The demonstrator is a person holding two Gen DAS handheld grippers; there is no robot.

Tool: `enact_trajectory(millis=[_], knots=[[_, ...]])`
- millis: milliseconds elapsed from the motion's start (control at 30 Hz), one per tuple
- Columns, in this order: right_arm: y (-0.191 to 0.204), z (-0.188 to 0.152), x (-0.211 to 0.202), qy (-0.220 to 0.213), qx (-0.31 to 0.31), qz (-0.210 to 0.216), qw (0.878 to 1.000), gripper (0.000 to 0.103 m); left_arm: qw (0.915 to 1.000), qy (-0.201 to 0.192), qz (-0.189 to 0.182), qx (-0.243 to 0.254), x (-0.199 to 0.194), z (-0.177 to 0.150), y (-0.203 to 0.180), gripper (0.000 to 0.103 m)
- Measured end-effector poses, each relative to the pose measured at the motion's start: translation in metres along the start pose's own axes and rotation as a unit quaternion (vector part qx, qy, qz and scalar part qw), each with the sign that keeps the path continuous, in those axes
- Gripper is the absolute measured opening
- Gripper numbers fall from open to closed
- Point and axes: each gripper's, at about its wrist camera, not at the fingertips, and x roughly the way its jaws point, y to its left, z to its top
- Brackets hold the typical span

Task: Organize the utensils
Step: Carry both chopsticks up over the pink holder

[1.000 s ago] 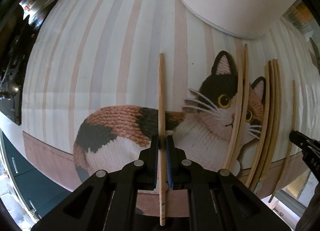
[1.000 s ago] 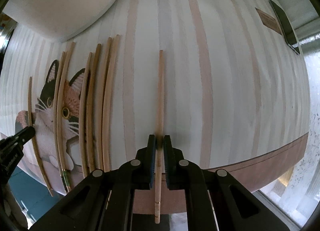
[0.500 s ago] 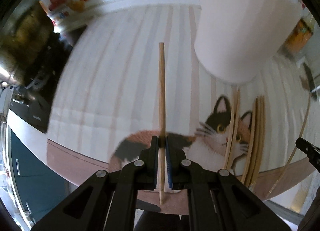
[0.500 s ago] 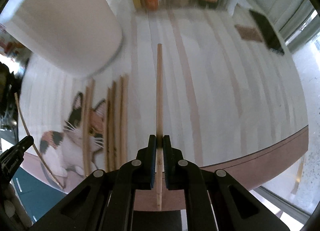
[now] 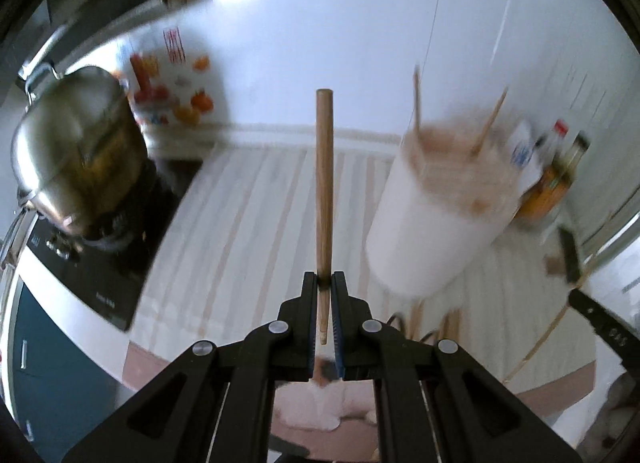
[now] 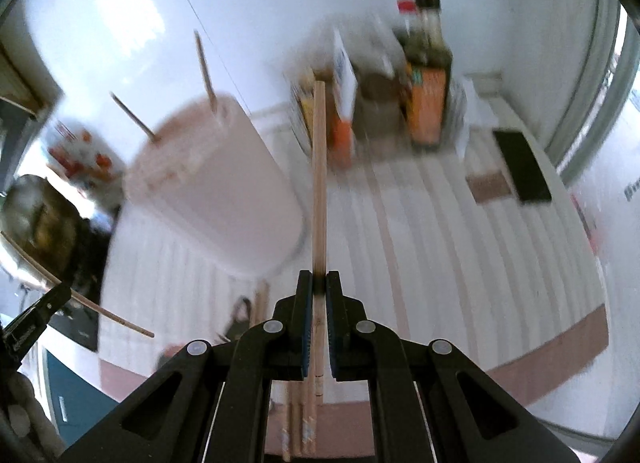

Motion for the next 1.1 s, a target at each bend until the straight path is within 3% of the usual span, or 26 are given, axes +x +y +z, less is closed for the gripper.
enact_trajectory(millis=[333,500,800,1100], knots=[[0.042,0.083,-0.068,-0.099,-0.01,0.062,0.993,0.007,0.9944,-0.083,-0.065,-0.008,-0.084,0.081,-0.007,0.004],[0.061,0.127,-0.08,-0.139,-0.011,0.078,0.987,0.007,0.9908,-0.105,-0.085,-0.009,-0.098,0.114,-0.018,0.004],[0.089,0.184,-0.046,-0.157,-0.018,0.084,0.984,0.007,0.9906,-0.082,-0.108,-0.016,-0.052,0.161,-0.043,0.004],[0.1,0.207,0.025,-0.132,-0.021,0.08,0.988,0.007,0.9937,0.007,-0.111,-0.016,0.046,0.17,-0.06,0.004]])
